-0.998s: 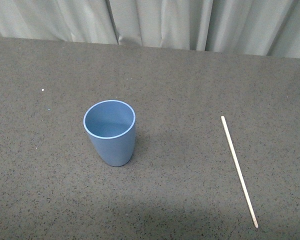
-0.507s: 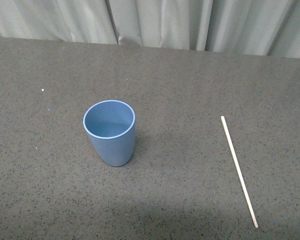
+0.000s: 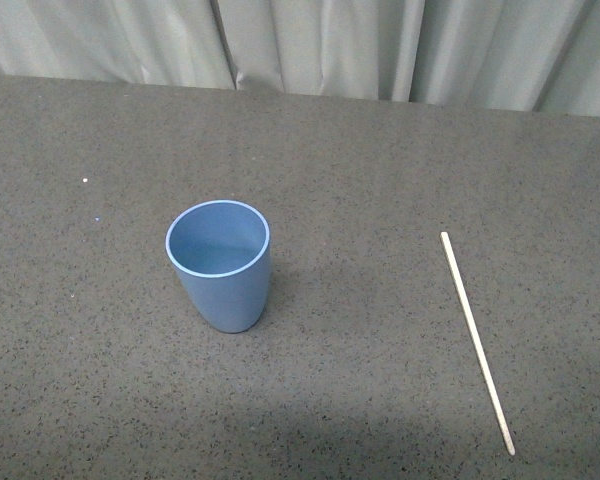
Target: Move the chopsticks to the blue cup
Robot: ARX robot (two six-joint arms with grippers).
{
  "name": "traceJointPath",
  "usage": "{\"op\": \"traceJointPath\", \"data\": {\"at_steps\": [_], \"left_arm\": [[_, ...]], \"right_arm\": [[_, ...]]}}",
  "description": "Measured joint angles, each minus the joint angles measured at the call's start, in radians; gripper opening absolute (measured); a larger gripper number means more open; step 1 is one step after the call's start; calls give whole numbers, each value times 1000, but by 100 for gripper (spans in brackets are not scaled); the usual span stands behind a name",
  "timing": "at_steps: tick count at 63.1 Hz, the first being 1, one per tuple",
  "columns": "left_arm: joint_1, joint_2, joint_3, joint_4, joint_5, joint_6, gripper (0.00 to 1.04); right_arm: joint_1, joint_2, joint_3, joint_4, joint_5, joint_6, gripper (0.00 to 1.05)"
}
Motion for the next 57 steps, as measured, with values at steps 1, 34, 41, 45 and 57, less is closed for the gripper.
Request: {"op": "traceJointPath", "data": {"at_steps": [1,34,41,45,57], "left_arm": [[0,0,0,0,0,0,98],[0,0,0,0,0,0,98],[0,0,0,0,0,0,98],[0,0,0,0,0,0,98],[0,0,0,0,0,0,98]], "right_arm": [[5,55,17,28,-3,6,95],[90,1119,637,-198,-178,274,95],[103,1229,725,-242,-191,316,95],[116,1300,779,-264,-206,366,95],[156,1426,869,-300,-182,455,95]]}}
